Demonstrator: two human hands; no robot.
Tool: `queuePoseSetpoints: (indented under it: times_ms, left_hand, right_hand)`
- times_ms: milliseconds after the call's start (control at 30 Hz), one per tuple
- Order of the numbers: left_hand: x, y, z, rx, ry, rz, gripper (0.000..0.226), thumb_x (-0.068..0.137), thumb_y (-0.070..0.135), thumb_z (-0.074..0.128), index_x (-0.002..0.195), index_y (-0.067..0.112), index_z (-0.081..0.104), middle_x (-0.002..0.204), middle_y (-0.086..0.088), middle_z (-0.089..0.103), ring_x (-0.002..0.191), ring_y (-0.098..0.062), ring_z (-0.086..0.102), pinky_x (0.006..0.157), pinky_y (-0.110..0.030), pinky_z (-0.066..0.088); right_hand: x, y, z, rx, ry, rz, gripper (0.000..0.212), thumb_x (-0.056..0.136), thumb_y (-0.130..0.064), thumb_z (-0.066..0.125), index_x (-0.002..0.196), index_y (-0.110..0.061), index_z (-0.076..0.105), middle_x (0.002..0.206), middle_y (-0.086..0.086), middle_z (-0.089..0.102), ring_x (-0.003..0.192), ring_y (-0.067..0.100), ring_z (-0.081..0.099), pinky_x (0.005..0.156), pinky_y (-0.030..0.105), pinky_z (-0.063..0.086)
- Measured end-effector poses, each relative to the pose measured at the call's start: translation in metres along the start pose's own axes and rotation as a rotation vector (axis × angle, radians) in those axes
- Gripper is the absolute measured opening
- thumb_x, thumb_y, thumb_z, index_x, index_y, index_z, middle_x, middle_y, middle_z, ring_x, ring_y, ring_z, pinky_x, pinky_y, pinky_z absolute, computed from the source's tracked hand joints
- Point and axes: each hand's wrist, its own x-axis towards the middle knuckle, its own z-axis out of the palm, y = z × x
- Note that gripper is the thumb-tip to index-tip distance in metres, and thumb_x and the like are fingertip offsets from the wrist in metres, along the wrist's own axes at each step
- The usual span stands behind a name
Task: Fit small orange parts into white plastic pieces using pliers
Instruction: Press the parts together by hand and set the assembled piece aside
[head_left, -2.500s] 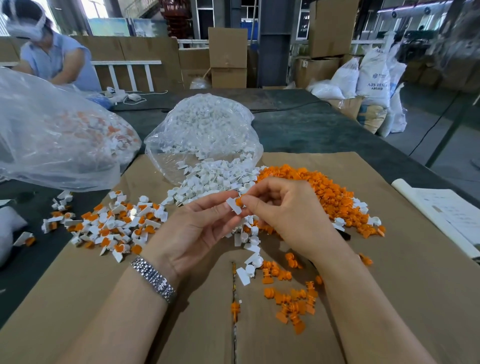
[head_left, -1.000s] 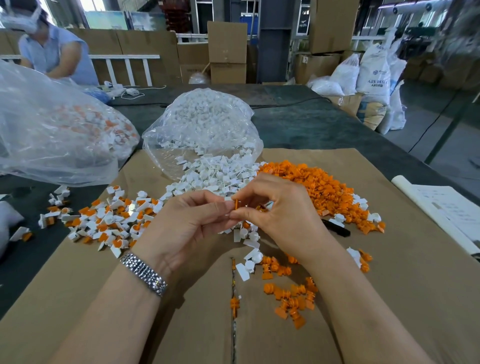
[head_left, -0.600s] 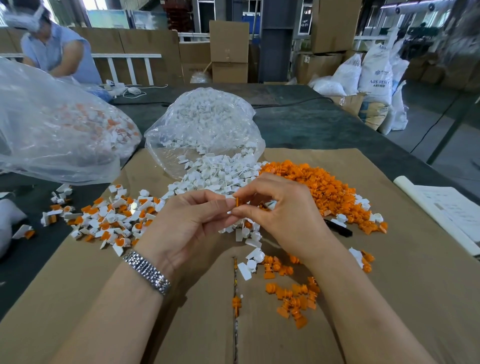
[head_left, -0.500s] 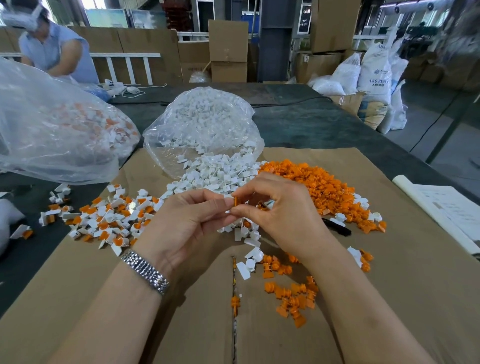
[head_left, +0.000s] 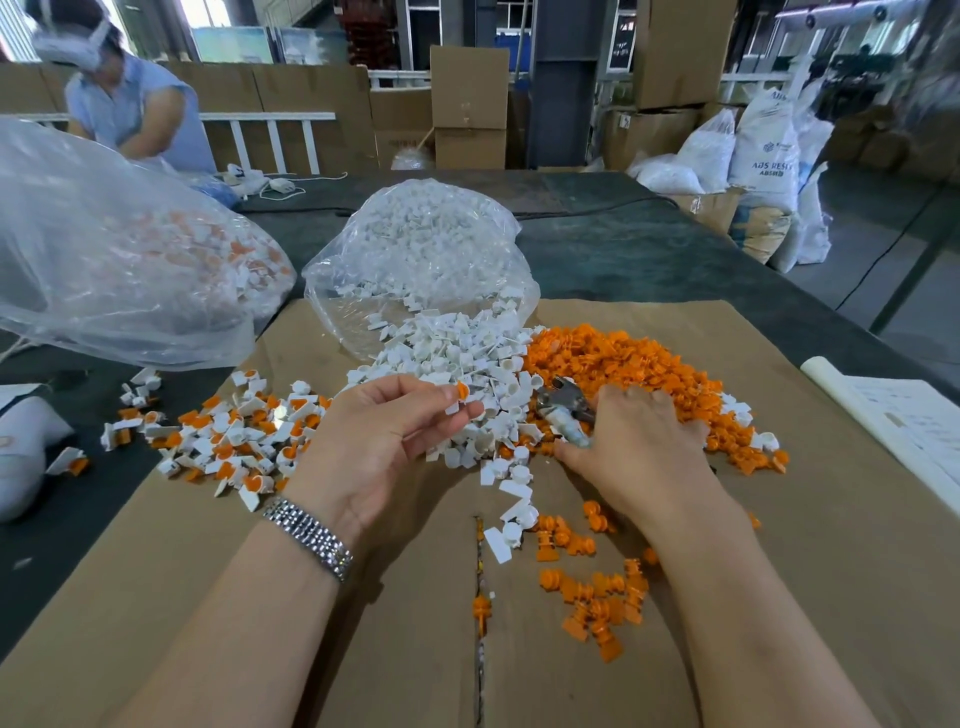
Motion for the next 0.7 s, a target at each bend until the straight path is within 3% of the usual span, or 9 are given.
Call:
queuePoseSetpoints:
  times_ms: [100,267,400,467,533,567,633,700]
  left_hand:
    - [0.001,0.0,-0.001,-0.025,0.015,0.003,0.017,0.069,0.003,0.079,0.081,-0.005,0.07,0.102,-0.026,0.075,0.096,-0.036,0.076,0.065,-0.021,0.06]
    - [0.003,0.0,-0.003,-0.075,0.015,0.012,0.028,0.063,0.007,0.084,0.084,-0.005,0.071,0.096,-0.02,0.077,0.095,-0.035,0.076,0.065,-0.023,0.062]
    - [0.005,-0.001,-0.006,0.005,0.004,0.051,0.015,0.062,0.018,0.087,0.071,0.011,0.077,0.091,-0.012,0.078,0.093,-0.025,0.077,0.061,-0.02,0.057]
    - [0.007,-0.001,-0.008,0.012,-0.011,0.073,0.016,0.063,0.02,0.087,0.073,0.013,0.077,0.09,-0.009,0.077,0.092,-0.021,0.076,0.061,-0.019,0.056]
    - [0.007,0.0,-0.009,-0.013,-0.028,0.081,0.017,0.064,0.02,0.088,0.076,0.013,0.078,0.09,-0.007,0.077,0.092,-0.019,0.076,0.063,-0.019,0.056]
    - [0.007,0.001,-0.01,-0.028,-0.033,0.081,0.018,0.064,0.02,0.088,0.077,0.013,0.078,0.091,-0.006,0.077,0.092,-0.018,0.076,0.064,-0.019,0.056]
    - [0.007,0.002,-0.011,-0.045,-0.035,0.079,0.019,0.066,0.021,0.088,0.081,0.013,0.079,0.092,-0.005,0.077,0.09,-0.016,0.075,0.064,-0.019,0.056]
    - [0.007,0.003,-0.011,-0.05,-0.033,0.081,0.018,0.068,0.021,0.087,0.082,0.013,0.08,0.091,-0.004,0.076,0.085,-0.013,0.074,0.064,-0.018,0.055]
  right_hand:
    - [0.001,-0.001,-0.004,0.014,0.022,-0.024,0.036,0.091,-0.051,0.064,0.105,-0.019,0.056,0.108,0.001,0.057,0.117,0.027,0.048,0.091,0.049,0.037]
    - [0.004,0.0,-0.008,0.128,0.031,-0.051,0.029,0.095,-0.044,0.056,0.095,-0.016,0.061,0.097,0.002,0.058,0.103,0.028,0.053,0.088,0.044,0.04]
    - [0.005,0.002,-0.023,0.44,0.052,-0.112,0.032,0.101,-0.039,0.05,0.094,-0.01,0.064,0.079,0.007,0.06,0.067,0.018,0.054,0.056,0.032,0.036]
    - [0.004,0.003,-0.039,0.635,0.008,-0.154,0.031,0.099,-0.035,0.056,0.09,-0.007,0.067,0.073,0.015,0.062,0.054,0.011,0.052,0.049,0.025,0.038]
    - [0.001,0.002,-0.052,0.659,-0.111,-0.229,0.021,0.095,-0.028,0.063,0.085,-0.01,0.067,0.069,0.01,0.062,0.048,0.005,0.05,0.045,0.016,0.039]
    - [0.0,-0.001,-0.056,0.636,-0.186,-0.261,0.018,0.094,-0.025,0.064,0.086,-0.01,0.067,0.07,0.009,0.064,0.05,0.009,0.054,0.049,0.018,0.044]
    - [-0.004,-0.008,-0.057,0.637,-0.333,-0.289,0.02,0.095,-0.023,0.063,0.095,-0.004,0.068,0.083,0.013,0.073,0.07,0.028,0.07,0.071,0.039,0.059]
    - [-0.009,-0.015,-0.056,0.654,-0.409,-0.307,0.026,0.097,-0.026,0.063,0.1,-0.001,0.066,0.088,0.014,0.076,0.085,0.034,0.073,0.083,0.055,0.058]
